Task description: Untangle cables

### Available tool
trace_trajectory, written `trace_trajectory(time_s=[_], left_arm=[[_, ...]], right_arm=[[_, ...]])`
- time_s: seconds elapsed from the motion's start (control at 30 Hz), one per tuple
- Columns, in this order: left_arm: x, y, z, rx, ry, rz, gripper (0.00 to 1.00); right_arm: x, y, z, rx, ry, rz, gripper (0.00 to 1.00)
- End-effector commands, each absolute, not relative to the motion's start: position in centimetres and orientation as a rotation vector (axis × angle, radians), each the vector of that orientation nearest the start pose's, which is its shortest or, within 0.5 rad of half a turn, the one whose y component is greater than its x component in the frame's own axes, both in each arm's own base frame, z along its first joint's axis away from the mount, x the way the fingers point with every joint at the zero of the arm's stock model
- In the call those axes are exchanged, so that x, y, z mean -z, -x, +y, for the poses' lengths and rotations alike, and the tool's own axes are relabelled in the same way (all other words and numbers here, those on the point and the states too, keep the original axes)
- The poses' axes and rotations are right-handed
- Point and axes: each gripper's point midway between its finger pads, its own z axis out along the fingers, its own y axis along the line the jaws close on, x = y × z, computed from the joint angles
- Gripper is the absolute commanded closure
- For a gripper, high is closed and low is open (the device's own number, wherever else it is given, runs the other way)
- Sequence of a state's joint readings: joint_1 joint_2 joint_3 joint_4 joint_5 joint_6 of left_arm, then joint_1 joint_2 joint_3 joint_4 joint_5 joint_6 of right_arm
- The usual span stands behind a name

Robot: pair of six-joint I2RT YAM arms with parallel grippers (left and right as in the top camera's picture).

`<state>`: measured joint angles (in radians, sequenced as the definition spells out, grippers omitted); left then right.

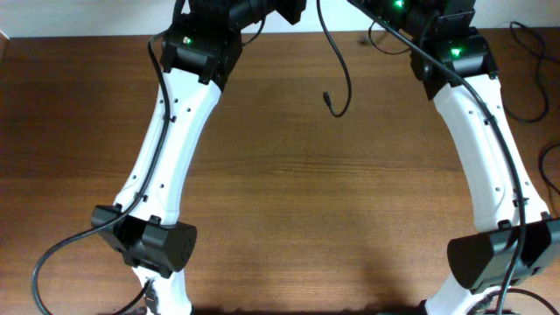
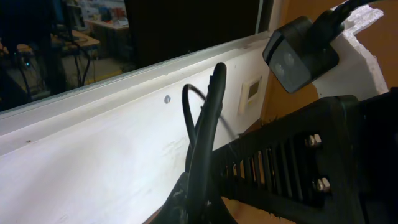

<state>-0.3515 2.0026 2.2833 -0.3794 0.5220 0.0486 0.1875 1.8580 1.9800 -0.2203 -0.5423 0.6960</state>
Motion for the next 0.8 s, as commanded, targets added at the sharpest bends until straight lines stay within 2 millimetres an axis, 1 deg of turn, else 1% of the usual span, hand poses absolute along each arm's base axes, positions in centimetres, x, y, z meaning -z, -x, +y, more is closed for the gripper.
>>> trace_trajectory(time_s=[0.0,0.03,0.1,0.13,0.2,0.23,0.37,0.4,0.5,0.57,0.77], left_arm=[[-48.8,-48.5,-27.8,0.665,-0.743,1.468,1.00],[-48.8,-48.5,-27.8,0.666,-0.744,1.467,1.00],[-48.8,-48.3,-28.1,0.669,-0.748,1.464,1.00],[-48.8,-48.3,-28.2,0.671,-0.749,1.464,1.00],[-48.8,-48.3,-28.2,0.671,-0.750,1.463,1.00],[-48.9,-48.3,-28.2,0.670,-0.749,1.462,1.00],[-48.9,-48.5,-28.0,0.647,-0.744,1.460,1.00],[-48.9,-48.8,-27.7,0.628,-0.727,1.467,1.00],[-49.0,-49.4,-26.5,0.606,-0.703,1.474,1.00],[-49.0,-49.7,-26.0,0.600,-0.696,1.477,1.00],[-49.0,-49.4,-26.5,0.609,-0.705,1.473,1.00]], right_arm=[[-44.6,-52.4,18.5,-1.088,-0.004,1.749,0.74],[-44.6,-52.4,18.5,-1.088,-0.004,1.749,0.80],[-44.6,-52.4,18.5,-1.088,-0.004,1.749,0.81],[-44.6,-52.4,18.5,-1.088,-0.004,1.749,0.83],[-44.6,-52.4,18.5,-1.088,-0.004,1.749,0.95],[-44.6,-52.4,18.5,-1.088,-0.004,1.749,0.96],[-44.6,-52.5,18.4,-1.083,-0.004,1.748,0.96],[-44.6,-52.6,18.1,-1.080,-0.008,1.748,0.96],[-44.3,-53.0,16.6,-1.062,-0.036,1.755,0.96],[-44.1,-53.1,16.1,-1.059,-0.045,1.762,0.96],[-43.9,-53.1,16.1,-1.058,-0.050,1.770,0.96]])
